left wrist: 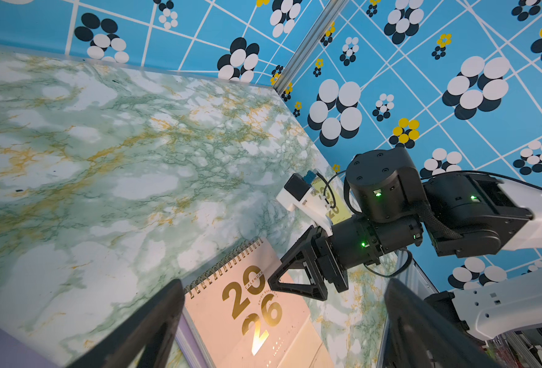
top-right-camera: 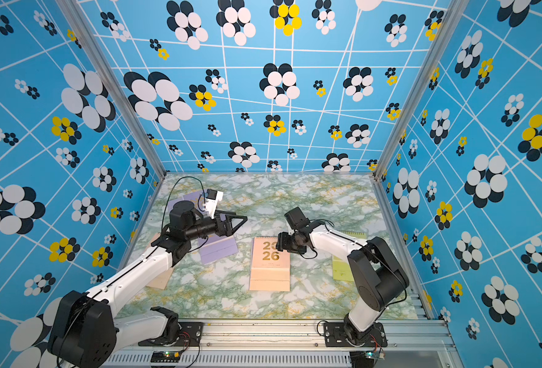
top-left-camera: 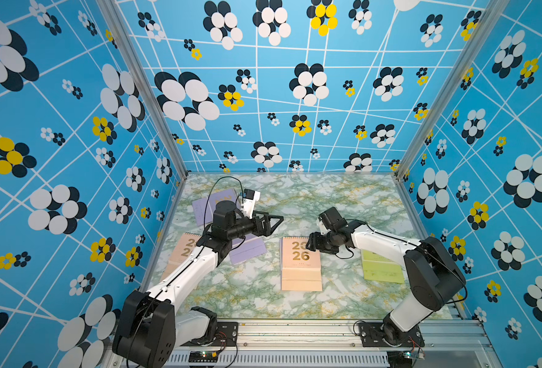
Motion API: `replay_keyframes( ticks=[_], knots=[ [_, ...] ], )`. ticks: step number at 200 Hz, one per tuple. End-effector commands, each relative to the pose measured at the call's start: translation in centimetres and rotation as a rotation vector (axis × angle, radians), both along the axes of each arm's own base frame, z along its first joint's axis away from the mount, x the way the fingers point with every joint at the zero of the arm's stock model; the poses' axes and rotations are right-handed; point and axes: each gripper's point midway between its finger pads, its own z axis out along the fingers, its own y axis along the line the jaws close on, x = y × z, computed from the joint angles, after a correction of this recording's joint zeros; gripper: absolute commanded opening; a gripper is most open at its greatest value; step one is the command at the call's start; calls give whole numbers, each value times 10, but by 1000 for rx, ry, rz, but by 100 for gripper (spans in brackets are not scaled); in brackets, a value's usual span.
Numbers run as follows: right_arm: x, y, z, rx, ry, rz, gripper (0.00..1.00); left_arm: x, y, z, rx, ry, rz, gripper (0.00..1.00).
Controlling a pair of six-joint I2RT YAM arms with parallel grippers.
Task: Stack the calendars
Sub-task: Adjust the calendar at the calendar.
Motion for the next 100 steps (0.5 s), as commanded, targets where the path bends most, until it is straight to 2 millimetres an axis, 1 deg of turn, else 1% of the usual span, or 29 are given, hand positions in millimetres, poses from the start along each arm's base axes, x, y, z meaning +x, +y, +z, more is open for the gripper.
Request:
replay_keyframes(
  ticks=[1,27,50,75,100],
  knots=[
    [5,-6,1,-55,-12,-5,67,-2,-2,-14,26,42,17,100],
    [13,-8,4,-48,-21,-20,68,-15,-14,-44,30,128,7,99],
    [17,-8,2,-33,-12,-14,69,-25,-22,-70,48,195,3,99],
    [21,-6,-3,-15,-2,-9,70,-30,-28,-87,50,239,5,99],
    [24,-4,-6,1,3,2,70,-30,-33,-100,49,274,1,100]
  ],
)
